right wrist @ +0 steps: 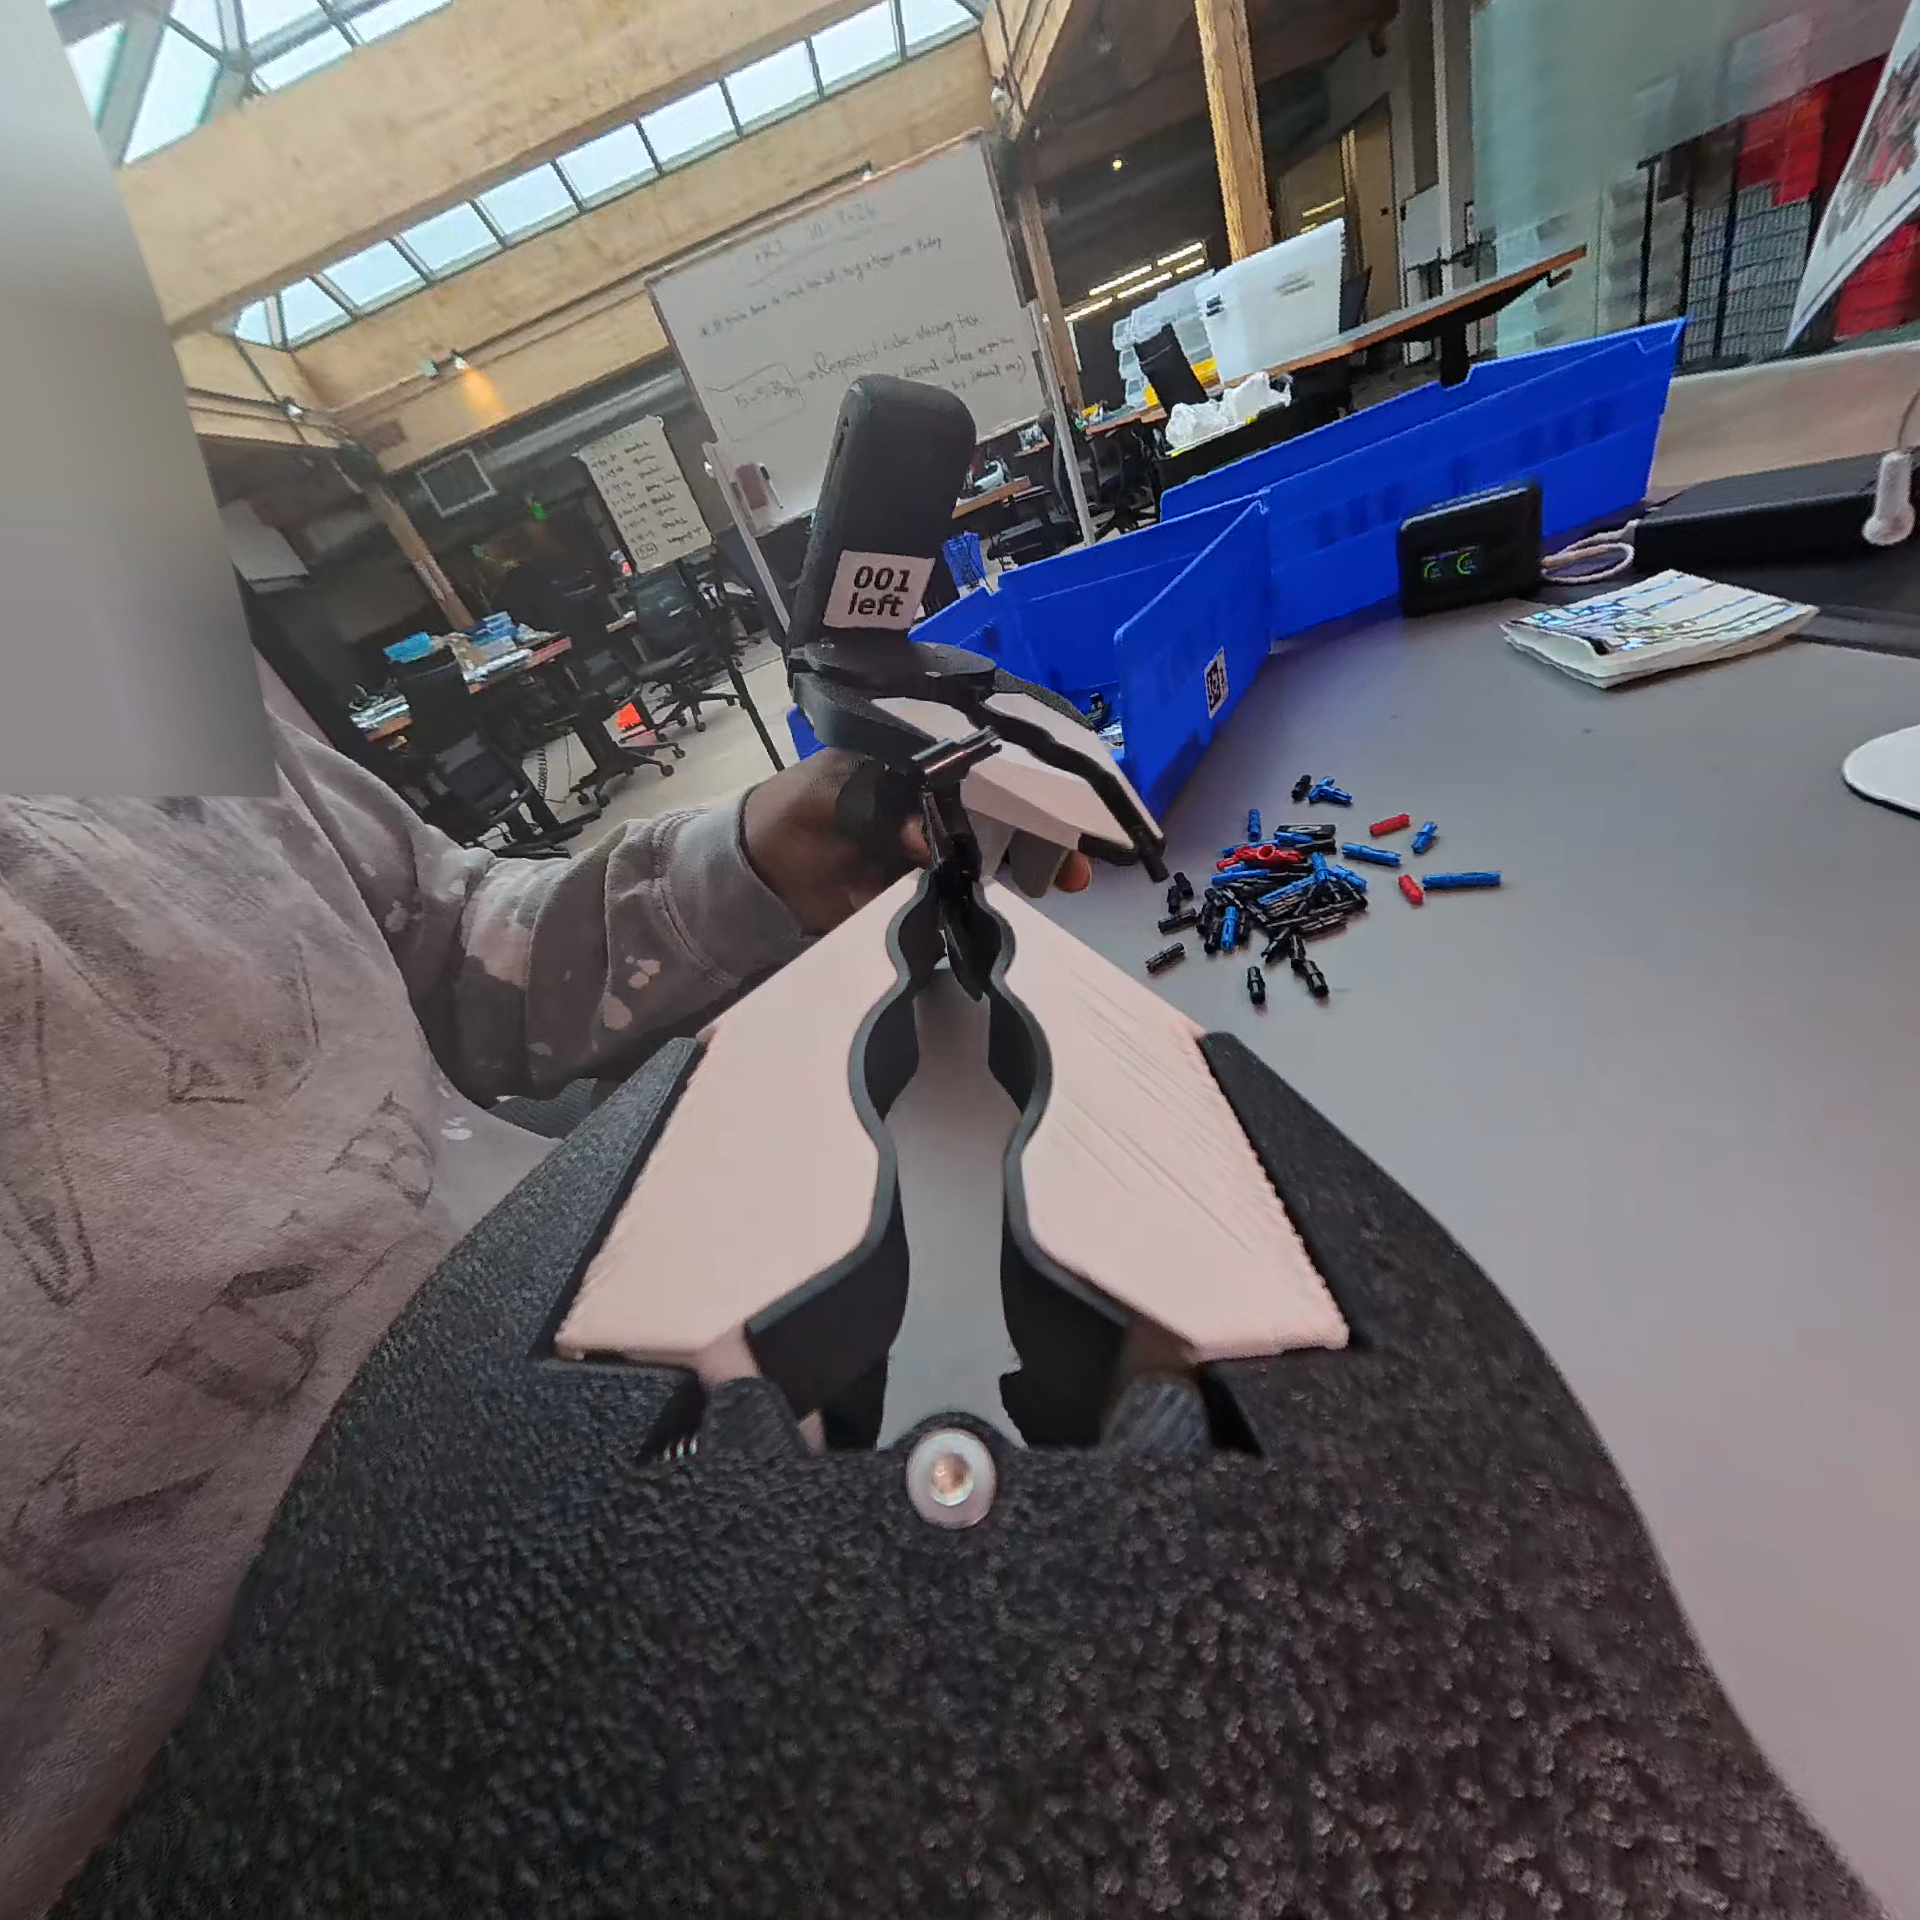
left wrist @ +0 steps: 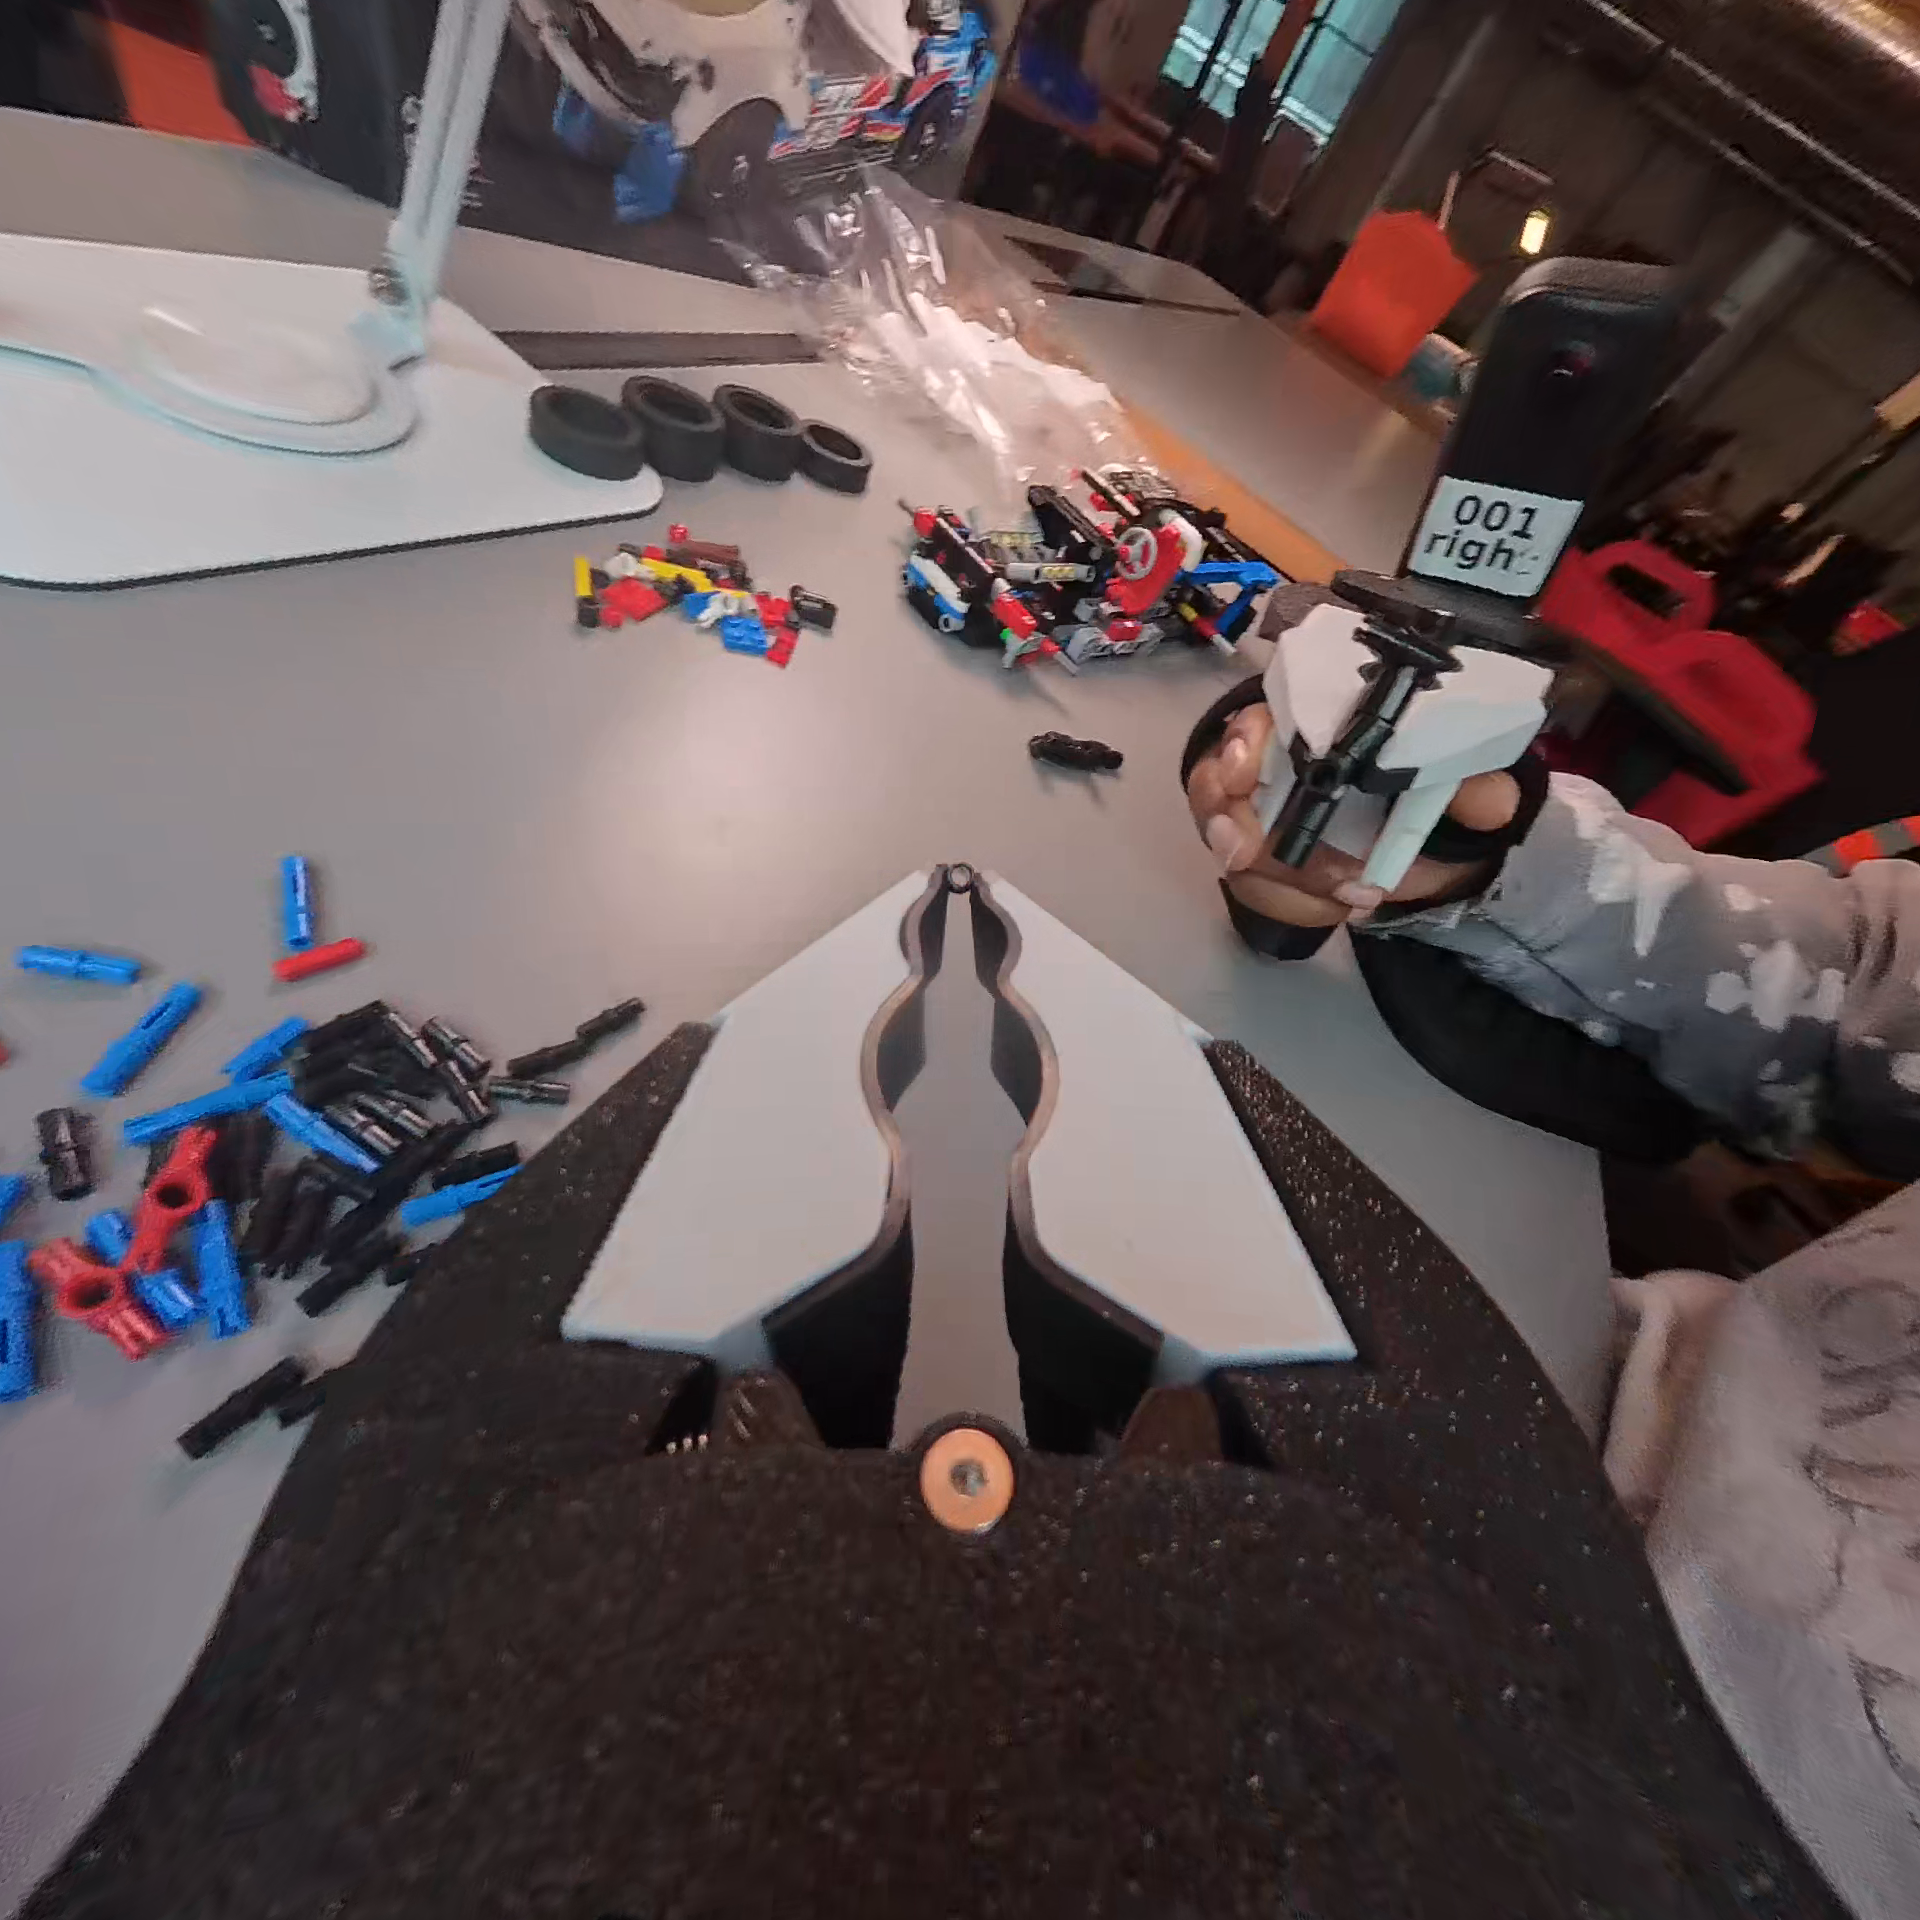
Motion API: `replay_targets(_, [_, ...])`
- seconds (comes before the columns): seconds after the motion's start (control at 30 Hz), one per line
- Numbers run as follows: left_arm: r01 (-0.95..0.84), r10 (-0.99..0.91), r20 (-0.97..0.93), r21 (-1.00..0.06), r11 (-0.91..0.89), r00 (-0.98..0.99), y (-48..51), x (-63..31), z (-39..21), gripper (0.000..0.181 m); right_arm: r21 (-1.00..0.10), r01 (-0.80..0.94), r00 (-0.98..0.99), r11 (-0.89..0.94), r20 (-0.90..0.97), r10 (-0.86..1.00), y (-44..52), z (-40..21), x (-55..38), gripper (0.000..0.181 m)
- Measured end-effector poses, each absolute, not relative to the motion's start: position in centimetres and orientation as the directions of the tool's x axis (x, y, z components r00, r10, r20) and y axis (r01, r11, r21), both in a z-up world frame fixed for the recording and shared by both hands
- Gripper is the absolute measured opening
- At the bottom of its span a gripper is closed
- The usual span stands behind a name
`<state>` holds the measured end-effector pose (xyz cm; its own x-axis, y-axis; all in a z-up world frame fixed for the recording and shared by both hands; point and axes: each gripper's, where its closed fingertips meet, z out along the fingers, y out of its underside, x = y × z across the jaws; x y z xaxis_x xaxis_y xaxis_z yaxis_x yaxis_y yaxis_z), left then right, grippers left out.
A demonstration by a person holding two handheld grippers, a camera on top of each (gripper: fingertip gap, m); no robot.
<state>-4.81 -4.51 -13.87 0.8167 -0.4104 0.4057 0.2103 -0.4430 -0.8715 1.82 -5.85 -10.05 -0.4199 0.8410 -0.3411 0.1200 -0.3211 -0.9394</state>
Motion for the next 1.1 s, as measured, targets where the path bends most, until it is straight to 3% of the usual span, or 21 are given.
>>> replay_targets(0.4, [0.276,-0.451,0.446,-0.877,-0.393,0.773,-5.1,-5.2,-12.4,0.002,-0.942,0.129,-0.379,-0.309,-0.335,0.862,-5.9,-10.9,1.4,0.005])
replay_targets(0.53, [0.087,-0.327,0.235,-0.909,-0.409,0.915,-4.1,-7.8,-14.4,0.002,-0.942,0.121,-0.369,-0.314,-0.337,0.866,-5.7,-10.9,1.3,0.005])
replay_targets(0.67, [-0.117,-0.19,-0.006,-0.807,-0.579,0.982,-3.1,-11.0,-18.7,0.009,-0.938,0.124,-0.367,-0.323,-0.346,0.863,-5.6,-11.0,1.2,0.005])
replay_targets(0.8, [-0.065,-0.199,0.065,-0.81,-0.583,0.978,-2.9,-10.0,-18.9,0.031,-0.941,0.135,-0.375,-0.309,-0.337,0.864,-5.9,-11.2,1.3,0.005])
replay_targets(0.9, [0.028,-0.351,0.223,-0.875,-0.483,0.909,-3.3,-6.9,-15.8,0.036,-0.938,0.151,-0.398,-0.311,-0.346,0.85,-6.3,-11.3,1.4,0.004])
replay_targets(1.0, [0.243,-0.61,0.471,-0.874,-0.421,0.637,-5.6,-2.3,-10.9,0.027,-0.921,0.194,-0.495,-0.337,-0.388,0.777,-8.1,-11.1,1.8,0.004])
replay_targets(1.1, [0.299,-0.737,0.547,-0.836,-0.46,0.397,-8.0,0.7,-9.0,0.022,-0.876,0.247,-0.628,-0.414,-0.47,0.62,-10.3,-10.0,3.0,0.004])
